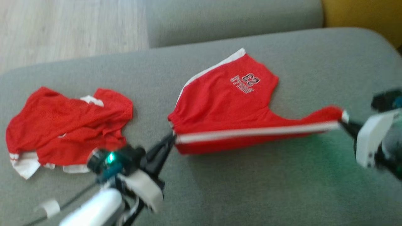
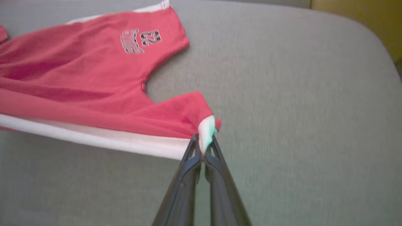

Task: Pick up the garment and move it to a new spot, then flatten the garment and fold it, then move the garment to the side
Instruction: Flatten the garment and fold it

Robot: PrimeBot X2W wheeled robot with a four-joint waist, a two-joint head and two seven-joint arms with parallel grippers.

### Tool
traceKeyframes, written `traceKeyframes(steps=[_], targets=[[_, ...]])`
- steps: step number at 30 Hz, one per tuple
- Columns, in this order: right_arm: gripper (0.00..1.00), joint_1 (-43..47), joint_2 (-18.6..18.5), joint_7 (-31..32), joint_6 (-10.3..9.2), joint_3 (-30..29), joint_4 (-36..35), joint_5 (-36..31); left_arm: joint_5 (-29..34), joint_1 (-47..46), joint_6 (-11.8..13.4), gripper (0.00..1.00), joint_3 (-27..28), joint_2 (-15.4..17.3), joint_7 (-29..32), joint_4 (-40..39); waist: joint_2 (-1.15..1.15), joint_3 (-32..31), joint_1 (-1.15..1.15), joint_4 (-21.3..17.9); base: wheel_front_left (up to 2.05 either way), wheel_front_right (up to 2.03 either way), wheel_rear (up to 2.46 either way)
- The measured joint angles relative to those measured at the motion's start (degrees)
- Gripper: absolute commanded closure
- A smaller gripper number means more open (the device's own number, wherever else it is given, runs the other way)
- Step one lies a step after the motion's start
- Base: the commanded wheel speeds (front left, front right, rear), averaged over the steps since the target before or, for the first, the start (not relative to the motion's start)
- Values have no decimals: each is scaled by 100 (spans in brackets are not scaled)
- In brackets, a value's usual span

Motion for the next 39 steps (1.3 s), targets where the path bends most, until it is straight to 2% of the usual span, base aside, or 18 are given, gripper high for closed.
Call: traceKeyframes(steps=[4,9,18,30,39], targets=[[100,-659,135,-53,0,-90,34,-308,5,-465,-19,100,98,-55,42,181,0,320,0,122,0,0,0],[100,-1529,277,-207,0,-56,393,-601,21,-978,-160,100,126,-250,73,483,0,686,0,316,0,0,0],[100,-2794,301,-475,0,467,1213,-842,66,-1729,-268,100,155,-764,80,1172,0,1214,0,764,0,0,0],[100,-3703,235,-884,0,1126,2151,-864,116,-2317,-497,100,148,-1267,-159,1945,0,1810,0,1208,0,0,0],[100,-4187,261,-1223,0,1514,2786,-905,169,-2645,-667,100,89,-1533,-307,2430,0,2127,-1,1362,0,0,0]])
